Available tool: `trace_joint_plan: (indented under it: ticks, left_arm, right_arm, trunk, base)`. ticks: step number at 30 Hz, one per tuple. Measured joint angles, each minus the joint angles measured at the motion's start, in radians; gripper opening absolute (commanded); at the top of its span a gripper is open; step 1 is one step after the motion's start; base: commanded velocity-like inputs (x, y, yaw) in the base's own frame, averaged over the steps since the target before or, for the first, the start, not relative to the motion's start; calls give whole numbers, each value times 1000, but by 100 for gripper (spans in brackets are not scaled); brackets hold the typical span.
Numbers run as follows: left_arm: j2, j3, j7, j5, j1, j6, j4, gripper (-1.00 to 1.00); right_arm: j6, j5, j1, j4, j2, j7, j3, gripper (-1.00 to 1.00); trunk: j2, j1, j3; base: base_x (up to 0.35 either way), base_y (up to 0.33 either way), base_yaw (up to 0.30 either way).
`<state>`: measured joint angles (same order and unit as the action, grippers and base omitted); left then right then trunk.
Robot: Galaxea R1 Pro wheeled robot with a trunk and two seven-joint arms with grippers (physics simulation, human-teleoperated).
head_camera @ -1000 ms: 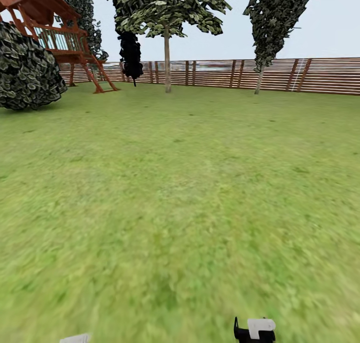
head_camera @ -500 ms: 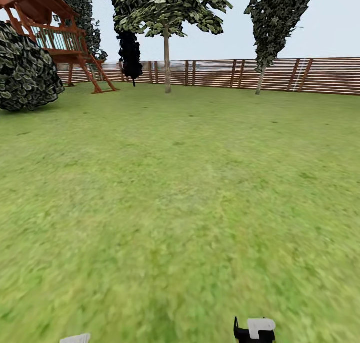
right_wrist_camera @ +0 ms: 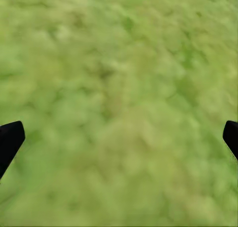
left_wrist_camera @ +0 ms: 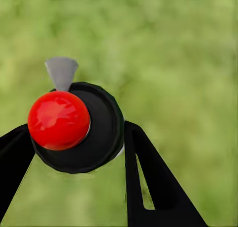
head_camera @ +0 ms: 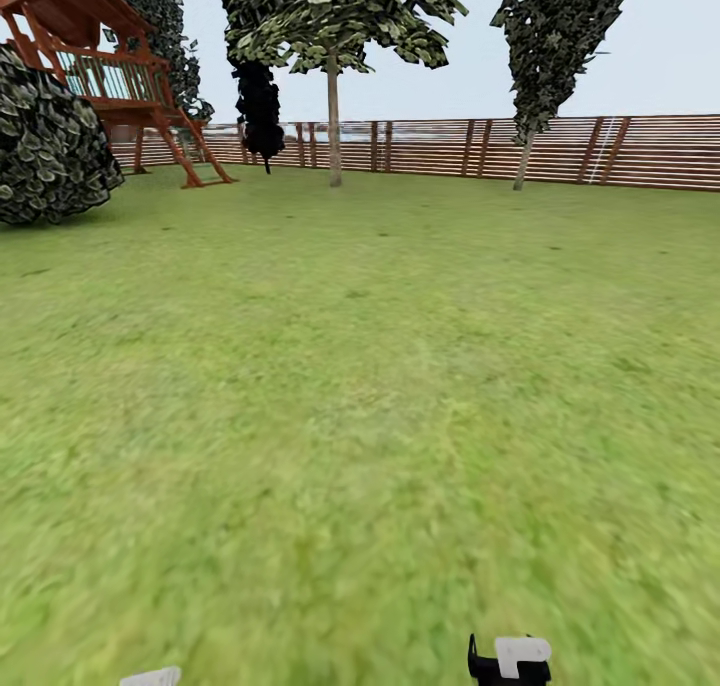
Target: In the garden, pick up the pesticide atomizer on the floor and spray pesticide onto both trees until each tree trunk is fully covered.
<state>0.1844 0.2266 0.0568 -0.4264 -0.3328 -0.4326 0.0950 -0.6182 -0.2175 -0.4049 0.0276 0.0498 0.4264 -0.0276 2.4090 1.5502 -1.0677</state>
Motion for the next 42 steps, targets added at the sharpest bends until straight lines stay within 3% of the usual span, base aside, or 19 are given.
trace_joint_plan:
  ticks: [42]
  left_arm:
    - [0, 1, 0, 0, 0, 0, 0, -100]
  right_arm:
    - [0, 0, 0, 0, 0, 0, 0, 100]
  trunk:
    - [0, 0, 0]
  base:
    - [339, 0, 0]
